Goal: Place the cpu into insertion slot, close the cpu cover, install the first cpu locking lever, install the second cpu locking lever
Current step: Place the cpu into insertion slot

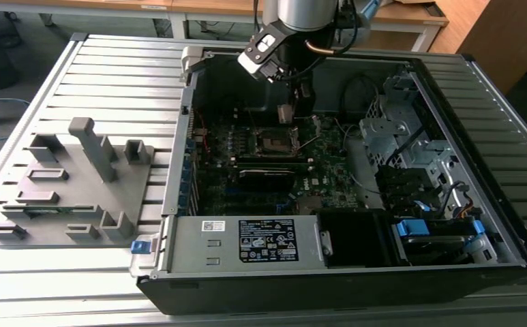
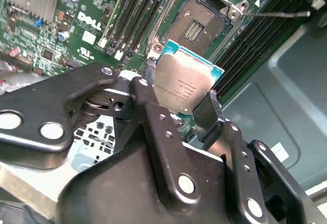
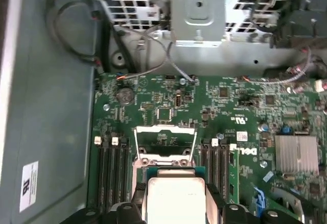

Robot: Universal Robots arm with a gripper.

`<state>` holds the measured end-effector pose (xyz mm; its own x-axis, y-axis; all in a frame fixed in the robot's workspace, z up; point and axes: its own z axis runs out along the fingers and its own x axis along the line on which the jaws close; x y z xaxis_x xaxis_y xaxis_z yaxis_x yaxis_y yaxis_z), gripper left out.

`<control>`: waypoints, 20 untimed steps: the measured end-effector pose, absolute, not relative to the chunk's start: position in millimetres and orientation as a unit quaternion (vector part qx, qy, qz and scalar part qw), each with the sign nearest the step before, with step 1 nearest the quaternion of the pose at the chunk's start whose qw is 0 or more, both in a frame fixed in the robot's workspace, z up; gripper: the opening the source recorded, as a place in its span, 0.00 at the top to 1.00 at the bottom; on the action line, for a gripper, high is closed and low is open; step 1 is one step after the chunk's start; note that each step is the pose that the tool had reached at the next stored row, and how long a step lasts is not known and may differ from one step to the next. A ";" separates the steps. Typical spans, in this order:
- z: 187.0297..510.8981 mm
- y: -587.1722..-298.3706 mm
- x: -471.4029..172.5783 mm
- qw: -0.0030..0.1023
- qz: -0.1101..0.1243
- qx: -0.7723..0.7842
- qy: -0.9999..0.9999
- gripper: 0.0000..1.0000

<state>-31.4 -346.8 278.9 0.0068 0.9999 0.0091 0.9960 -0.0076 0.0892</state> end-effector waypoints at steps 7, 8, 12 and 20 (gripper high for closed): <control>278.1 -346.7 -31.4 0.021 0.027 0.715 0.698 0.46; 277.8 -346.8 -31.4 0.018 0.024 0.715 0.698 0.46; 277.9 -346.8 -31.4 0.016 0.022 0.715 0.698 0.46; 271.5 -346.8 -31.4 0.016 0.023 0.697 0.716 0.46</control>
<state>-31.4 -346.8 271.5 -0.0271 0.9996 0.0090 0.9982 0.0266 0.0544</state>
